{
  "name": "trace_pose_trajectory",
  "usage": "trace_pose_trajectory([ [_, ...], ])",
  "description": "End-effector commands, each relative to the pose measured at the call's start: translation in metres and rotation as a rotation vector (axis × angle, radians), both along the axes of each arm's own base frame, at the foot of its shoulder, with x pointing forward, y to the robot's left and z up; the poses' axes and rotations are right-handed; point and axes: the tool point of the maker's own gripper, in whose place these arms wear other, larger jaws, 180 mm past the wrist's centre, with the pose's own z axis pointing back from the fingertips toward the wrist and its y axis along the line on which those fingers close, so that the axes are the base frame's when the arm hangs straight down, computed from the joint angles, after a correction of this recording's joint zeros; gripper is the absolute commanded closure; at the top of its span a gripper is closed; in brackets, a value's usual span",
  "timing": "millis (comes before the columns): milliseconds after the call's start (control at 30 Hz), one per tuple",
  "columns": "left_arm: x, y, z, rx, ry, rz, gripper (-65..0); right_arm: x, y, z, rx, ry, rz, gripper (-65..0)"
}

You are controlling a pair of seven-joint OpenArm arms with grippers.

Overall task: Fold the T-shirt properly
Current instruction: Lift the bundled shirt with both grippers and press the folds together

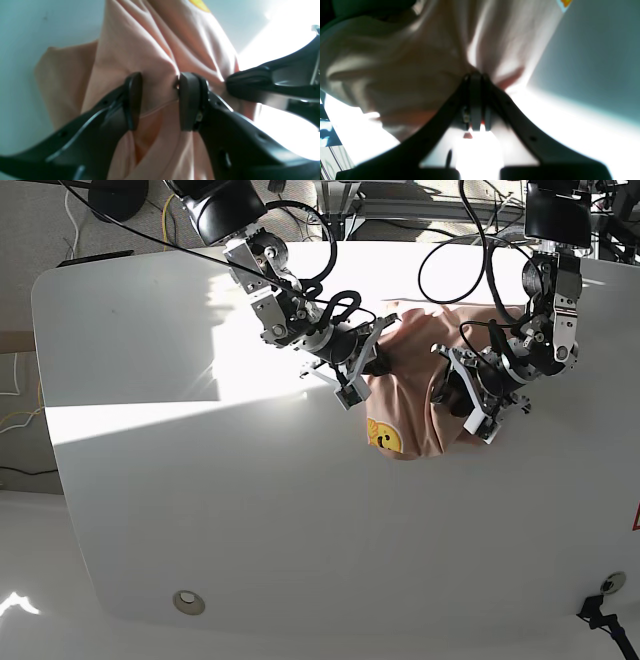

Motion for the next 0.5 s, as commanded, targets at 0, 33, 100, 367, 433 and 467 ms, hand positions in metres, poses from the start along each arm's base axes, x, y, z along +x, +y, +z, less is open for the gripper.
trace_pose_trajectory([
  [0,0.016,0.022,0.01,0.033,-0.043,0.042,-22.3,0.007,0.003,0.01,0.018,-0.029,0.001,0.0],
  [33,0.021,0.03,0.012,0.061,-0.055,0.057,-22.3,0.007,0.003,0.01,0.018,-0.029,0.001,0.0],
  [100,0.029,0.047,0.018,0.114,-0.088,0.09,-22.3,0.007,0.003,0.01,0.018,-0.029,0.001,0.0],
  [367,0.053,0.091,0.058,0.162,-0.31,0.195,-22.3,0.007,0.003,0.01,0.019,-0.03,0.002,0.0],
  [433,0.057,0.105,0.071,0.172,-0.371,0.233,-22.3,0.007,0.003,0.01,0.019,-0.03,0.002,0.0],
  [467,0.057,0.109,0.074,0.167,-0.385,0.251,-22.3,0.007,0.003,0.01,0.019,-0.03,0.002,0.0],
])
